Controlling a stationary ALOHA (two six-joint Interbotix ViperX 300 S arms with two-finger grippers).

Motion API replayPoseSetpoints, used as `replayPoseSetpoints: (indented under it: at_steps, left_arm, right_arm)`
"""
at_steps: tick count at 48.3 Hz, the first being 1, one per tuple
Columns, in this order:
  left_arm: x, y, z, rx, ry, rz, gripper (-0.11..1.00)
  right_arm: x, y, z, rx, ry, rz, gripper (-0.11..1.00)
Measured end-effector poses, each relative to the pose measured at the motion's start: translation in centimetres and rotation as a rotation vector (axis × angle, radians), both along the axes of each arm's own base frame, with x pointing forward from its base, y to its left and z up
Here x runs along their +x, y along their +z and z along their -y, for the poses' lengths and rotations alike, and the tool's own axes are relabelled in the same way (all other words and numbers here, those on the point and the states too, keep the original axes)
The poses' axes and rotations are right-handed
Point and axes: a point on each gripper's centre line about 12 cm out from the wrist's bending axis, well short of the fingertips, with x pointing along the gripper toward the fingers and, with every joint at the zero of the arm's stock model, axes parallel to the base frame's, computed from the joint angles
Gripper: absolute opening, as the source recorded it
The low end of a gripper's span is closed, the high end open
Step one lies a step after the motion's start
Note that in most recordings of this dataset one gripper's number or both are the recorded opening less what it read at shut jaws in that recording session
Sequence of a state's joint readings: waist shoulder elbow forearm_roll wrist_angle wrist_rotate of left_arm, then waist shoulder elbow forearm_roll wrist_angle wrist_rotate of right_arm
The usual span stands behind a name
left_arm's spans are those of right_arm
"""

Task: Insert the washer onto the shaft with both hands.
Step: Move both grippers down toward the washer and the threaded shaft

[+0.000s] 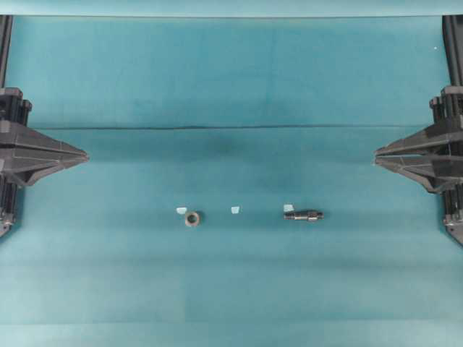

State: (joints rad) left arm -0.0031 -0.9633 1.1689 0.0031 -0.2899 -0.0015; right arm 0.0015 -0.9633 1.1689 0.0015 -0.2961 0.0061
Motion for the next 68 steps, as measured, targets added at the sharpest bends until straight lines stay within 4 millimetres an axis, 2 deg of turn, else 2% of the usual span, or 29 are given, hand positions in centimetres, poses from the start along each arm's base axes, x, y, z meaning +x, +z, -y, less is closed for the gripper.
replayPoseSetpoints:
  at_steps: [10,23,31,43,55,68]
  left_arm:
    - [1.1,0.4,0.3,-0.014,-0.016,-0.091,0.02]
    - [4.2,0.5,0.4,-0.010,-0.016,-0.301,0.02]
    - [7.3,-1.1,0.7,-0.005,-0.022,-0.476,0.02]
    - [10.8,-3.5,1.1,0.002,-0.025,-0.707,0.02]
    - [12.6,-5.7,1.1,0.009,-0.020,-0.930,0.02]
    - [14.1,-8.0,1.2,0.012,-0.020,-1.022,0.02]
  right_arm:
    - [0.1,-0.7,-0.2,0.078,0.013,-0.094,-0.10]
    - [0.7,-1.5,-0.5,0.146,0.014,-0.385,-0.10]
    - [2.0,-2.8,-0.7,0.143,0.008,-0.565,-0.10]
    - [5.0,-5.4,-1.2,0.135,0.011,-0.789,-0.10]
    - [7.2,-7.3,-1.4,0.107,0.002,-0.987,-0.10]
    - [8.6,-9.7,-1.3,0.074,-0.010,-1.141,-0.10]
